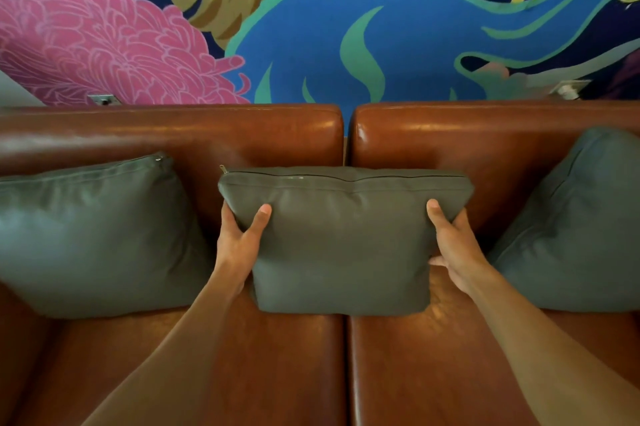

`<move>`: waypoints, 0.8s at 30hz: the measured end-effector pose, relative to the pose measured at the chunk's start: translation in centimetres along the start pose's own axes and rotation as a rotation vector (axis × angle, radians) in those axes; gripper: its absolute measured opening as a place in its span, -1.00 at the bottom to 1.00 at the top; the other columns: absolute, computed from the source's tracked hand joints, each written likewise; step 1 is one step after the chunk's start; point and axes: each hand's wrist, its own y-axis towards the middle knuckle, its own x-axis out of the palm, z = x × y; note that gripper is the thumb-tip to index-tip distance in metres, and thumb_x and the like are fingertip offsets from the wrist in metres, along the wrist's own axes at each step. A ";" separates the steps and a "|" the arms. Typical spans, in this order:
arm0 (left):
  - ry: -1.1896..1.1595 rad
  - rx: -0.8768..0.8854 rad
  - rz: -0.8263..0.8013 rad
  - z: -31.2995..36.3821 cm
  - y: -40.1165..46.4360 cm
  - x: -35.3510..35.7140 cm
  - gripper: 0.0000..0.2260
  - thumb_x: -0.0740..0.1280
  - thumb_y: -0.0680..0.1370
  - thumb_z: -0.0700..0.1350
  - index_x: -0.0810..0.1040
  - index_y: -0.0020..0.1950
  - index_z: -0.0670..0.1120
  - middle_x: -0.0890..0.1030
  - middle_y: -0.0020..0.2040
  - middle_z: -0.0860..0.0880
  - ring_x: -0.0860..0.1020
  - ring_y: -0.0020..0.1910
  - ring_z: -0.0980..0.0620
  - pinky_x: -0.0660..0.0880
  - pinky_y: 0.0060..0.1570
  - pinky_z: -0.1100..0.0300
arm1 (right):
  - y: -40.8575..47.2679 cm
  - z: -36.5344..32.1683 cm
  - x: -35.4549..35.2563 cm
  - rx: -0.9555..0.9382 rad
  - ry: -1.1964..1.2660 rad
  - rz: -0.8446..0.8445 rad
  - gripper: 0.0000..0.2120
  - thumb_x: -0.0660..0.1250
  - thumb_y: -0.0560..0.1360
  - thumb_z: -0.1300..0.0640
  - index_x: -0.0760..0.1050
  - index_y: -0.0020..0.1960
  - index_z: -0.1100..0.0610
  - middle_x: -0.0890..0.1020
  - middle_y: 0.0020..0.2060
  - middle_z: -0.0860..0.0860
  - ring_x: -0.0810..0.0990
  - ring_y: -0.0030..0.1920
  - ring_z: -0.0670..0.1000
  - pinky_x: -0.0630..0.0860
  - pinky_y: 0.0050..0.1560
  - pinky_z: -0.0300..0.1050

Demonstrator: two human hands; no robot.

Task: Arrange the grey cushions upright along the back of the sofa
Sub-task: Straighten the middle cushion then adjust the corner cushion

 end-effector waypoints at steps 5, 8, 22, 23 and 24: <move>0.073 0.006 -0.022 0.9 0.2 -0.4 -0.17 0.52 0.46 0.30 0.19 0.62 0.28 0.56 0.43 0.10 0.58 0.37 -0.02 0.57 0.35 -0.16 | 0.2 -0.3 0.2 -0.038 -0.101 0.050 -0.47 0.30 0.70 -0.08 0.23 0.62 -0.12 0.49 0.32 -0.17 0.48 0.33 0.02 0.42 0.35 0.40; 0.125 0.027 -0.009 1.4 -0.1 -0.6 -0.31 0.45 0.60 0.14 0.19 0.66 0.20 0.54 0.45 0.08 0.57 0.37 -0.04 0.55 0.37 -0.14 | 0.1 -0.3 0.5 -0.066 -0.167 0.110 -0.49 0.34 0.68 -0.05 0.30 0.59 -0.08 0.54 0.28 -0.12 0.53 0.41 0.12 0.44 0.44 0.34; 0.215 -0.015 0.321 4.0 3.6 -3.2 -0.69 0.39 0.57 0.20 0.68 0.21 0.08 0.72 -0.03 0.08 0.70 0.07 -0.10 0.66 0.16 -0.16 | 1.4 -1.8 1.0 0.016 -0.191 0.452 -0.60 0.31 0.67 -0.13 0.44 0.42 0.03 0.51 0.38 0.16 0.55 0.29 0.26 0.58 0.29 0.37; 0.233 -0.014 0.343 4.2 3.6 -2.9 -0.69 0.38 0.55 0.21 0.68 0.19 0.08 0.73 -0.02 0.06 0.70 0.06 -0.12 0.66 0.16 -0.17 | 1.5 -2.0 0.9 0.027 -0.183 0.453 -0.63 0.31 0.67 -0.11 0.44 0.40 0.03 0.51 0.36 0.16 0.55 0.23 0.24 0.58 0.27 0.37; 0.250 -0.008 0.359 4.5 3.5 -2.8 -0.68 0.37 0.56 0.21 0.68 0.20 0.07 0.73 0.01 0.03 0.70 0.08 -0.14 0.65 0.18 -0.17 | 1.4 -2.2 1.1 0.035 -0.173 0.445 -0.64 0.31 0.68 -0.10 0.44 0.40 0.04 0.51 0.33 0.15 0.53 0.17 0.21 0.59 0.26 0.37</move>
